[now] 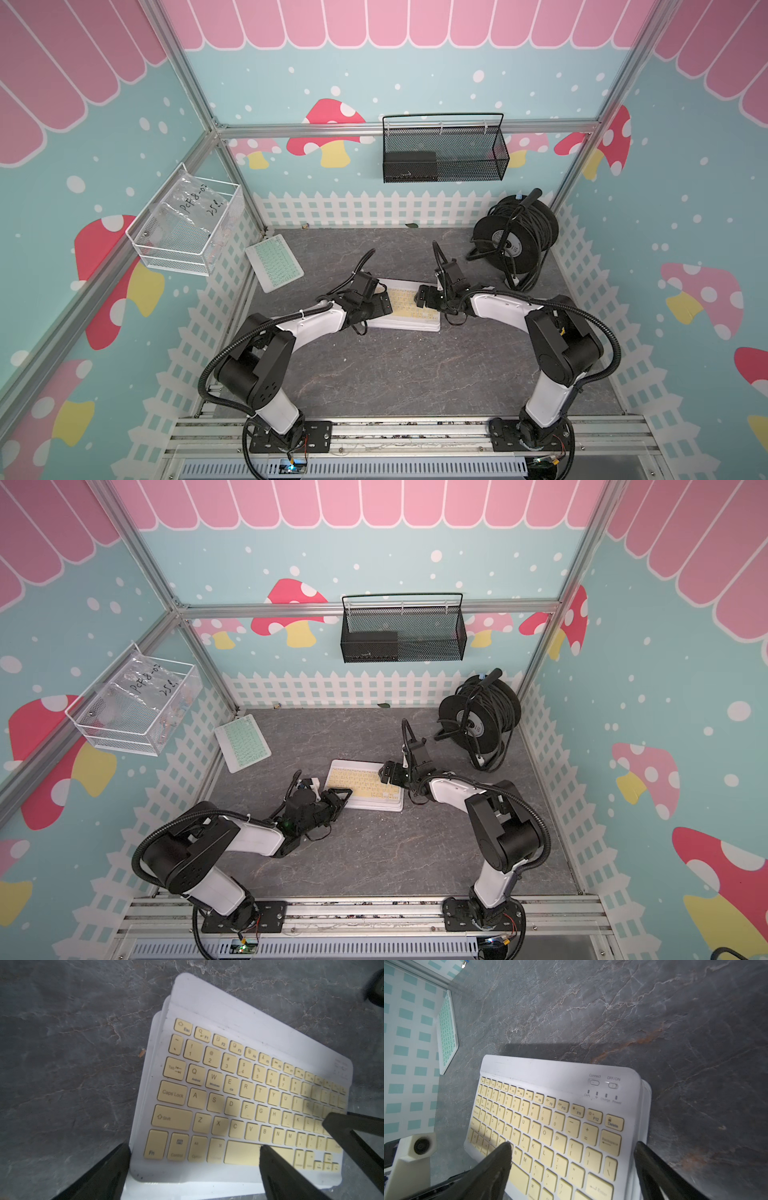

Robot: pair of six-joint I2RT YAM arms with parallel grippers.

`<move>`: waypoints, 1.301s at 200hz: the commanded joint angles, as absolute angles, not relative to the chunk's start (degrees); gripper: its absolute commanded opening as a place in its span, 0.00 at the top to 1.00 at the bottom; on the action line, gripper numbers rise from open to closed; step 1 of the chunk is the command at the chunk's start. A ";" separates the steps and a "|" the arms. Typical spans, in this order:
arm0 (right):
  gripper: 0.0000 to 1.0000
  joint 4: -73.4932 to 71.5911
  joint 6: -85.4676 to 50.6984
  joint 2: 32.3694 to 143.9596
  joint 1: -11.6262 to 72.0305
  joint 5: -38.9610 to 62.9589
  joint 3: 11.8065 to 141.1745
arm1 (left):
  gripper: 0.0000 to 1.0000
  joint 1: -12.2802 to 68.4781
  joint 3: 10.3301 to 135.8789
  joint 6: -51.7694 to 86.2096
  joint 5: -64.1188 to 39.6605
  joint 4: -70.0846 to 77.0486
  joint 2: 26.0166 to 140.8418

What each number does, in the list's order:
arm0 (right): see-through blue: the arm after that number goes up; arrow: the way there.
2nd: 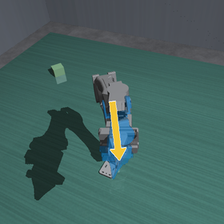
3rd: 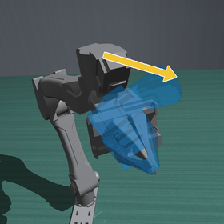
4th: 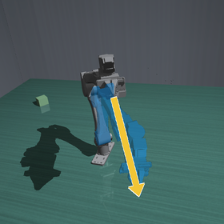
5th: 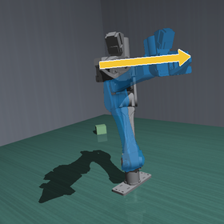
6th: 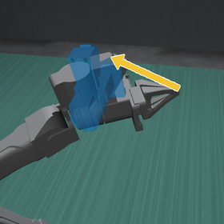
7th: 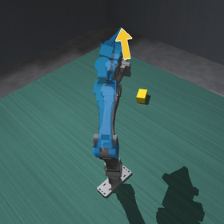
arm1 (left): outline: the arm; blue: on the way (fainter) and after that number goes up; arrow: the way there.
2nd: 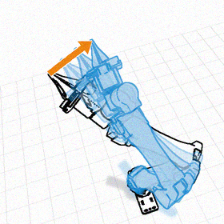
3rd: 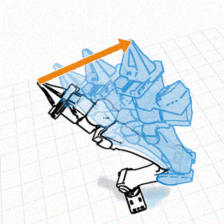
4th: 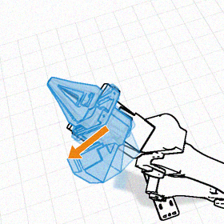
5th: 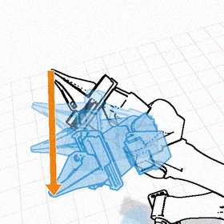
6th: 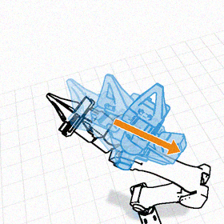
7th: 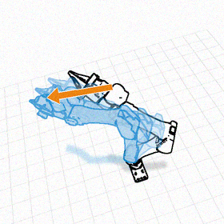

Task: Stack the numeric keypads
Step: Place the numeric keypad at the numeric keypad.

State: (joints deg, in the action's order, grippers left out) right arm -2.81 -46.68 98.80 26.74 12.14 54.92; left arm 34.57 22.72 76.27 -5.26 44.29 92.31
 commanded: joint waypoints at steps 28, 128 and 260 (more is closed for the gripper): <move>0.06 -1.15 -45.79 99.93 27.20 10.24 56.68 | 0.44 35.40 24.17 77.01 -5.61 36.06 89.02; 0.05 2.80 -45.33 99.49 27.16 7.75 58.33 | 0.13 29.28 45.73 49.74 4.08 -17.67 73.49; 0.05 7.03 -47.98 103.01 29.29 6.16 60.75 | 0.01 24.51 49.85 41.31 -0.79 -12.14 90.17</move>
